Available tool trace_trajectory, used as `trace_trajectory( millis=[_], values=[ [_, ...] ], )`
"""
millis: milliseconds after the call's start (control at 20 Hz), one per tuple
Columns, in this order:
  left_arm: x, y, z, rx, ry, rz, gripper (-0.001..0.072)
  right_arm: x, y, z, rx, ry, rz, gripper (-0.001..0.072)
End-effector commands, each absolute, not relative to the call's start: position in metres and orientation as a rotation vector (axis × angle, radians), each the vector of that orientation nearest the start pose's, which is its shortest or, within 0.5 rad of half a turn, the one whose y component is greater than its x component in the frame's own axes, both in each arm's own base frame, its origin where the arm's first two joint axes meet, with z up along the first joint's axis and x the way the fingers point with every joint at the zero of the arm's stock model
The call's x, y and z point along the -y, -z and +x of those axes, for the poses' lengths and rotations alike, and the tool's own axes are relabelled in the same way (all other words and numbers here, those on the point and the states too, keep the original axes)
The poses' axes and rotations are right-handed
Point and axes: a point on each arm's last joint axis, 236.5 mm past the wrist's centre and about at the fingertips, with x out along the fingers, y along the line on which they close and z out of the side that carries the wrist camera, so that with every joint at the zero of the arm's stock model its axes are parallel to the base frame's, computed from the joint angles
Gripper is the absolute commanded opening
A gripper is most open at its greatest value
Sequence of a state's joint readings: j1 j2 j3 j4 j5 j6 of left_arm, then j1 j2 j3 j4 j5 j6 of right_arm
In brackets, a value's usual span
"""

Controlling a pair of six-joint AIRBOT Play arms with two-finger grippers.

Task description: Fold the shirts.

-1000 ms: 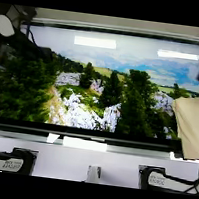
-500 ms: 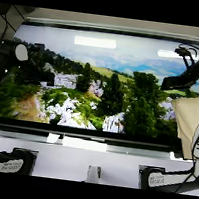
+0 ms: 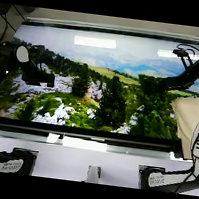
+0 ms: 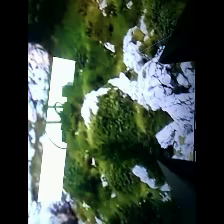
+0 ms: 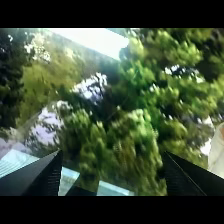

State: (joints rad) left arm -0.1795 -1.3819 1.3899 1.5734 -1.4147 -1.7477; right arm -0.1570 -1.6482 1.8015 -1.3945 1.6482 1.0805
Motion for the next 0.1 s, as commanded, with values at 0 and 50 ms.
trace_trajectory(
  millis=[0, 50],
  values=[
    [0.0676, -0.0340, 0.3759, -1.408, 0.022, -0.018, 0.0673, 0.0252, -0.0533, 0.4263, -1.423, -0.383, -0.161, 0.0672],
    [0.0676, -0.0340, 0.3758, -1.408, 0.022, -0.018, 0.0673, 0.0252, -0.0533, 0.4263, -1.423, -0.383, -0.160, 0.0672]
  ],
)
